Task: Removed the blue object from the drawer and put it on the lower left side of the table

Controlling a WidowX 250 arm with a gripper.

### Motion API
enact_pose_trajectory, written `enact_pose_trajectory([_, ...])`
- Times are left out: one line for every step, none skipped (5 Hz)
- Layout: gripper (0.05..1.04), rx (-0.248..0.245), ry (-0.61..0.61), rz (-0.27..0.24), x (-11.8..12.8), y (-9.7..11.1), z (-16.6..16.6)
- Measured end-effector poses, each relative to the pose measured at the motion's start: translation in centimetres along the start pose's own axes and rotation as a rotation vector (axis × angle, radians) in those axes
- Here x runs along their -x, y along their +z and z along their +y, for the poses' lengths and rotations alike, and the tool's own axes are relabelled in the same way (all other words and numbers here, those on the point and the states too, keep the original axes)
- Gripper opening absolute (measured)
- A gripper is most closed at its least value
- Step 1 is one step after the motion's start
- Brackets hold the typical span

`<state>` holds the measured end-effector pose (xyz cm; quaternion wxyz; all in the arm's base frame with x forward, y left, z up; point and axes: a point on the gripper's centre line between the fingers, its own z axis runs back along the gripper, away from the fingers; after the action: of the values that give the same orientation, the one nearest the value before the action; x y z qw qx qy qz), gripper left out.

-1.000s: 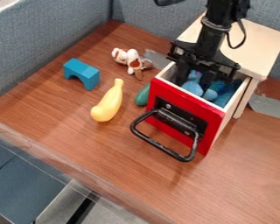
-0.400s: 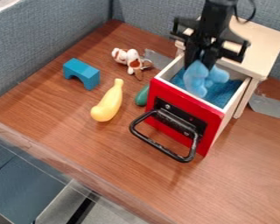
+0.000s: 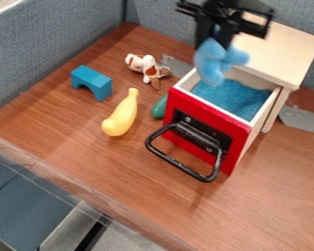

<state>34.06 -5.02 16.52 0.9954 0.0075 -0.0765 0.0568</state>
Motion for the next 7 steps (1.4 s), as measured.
enact_pose_trajectory([0.215,-0.021,0.084,0.025,0.3,0.1,2.7])
enact_pose_trajectory([0.215,-0.06,0.191,0.07,1.0,-1.1,6.3])
enact_pose_trajectory([0.215,-0.093,0.284,0.094,1.4,-1.6,9.3])
enact_pose_trajectory([0.215,-0.115,0.343,0.106,1.8,-1.7,11.1])
enact_pose_trajectory([0.215,-0.155,0.412,0.135,2.6,-1.8,13.4])
enact_pose_trajectory([0.215,-0.168,0.436,0.156,3.2,-2.2,14.1])
enact_pose_trajectory([0.215,-0.214,0.477,0.173,3.8,-2.3,15.0])
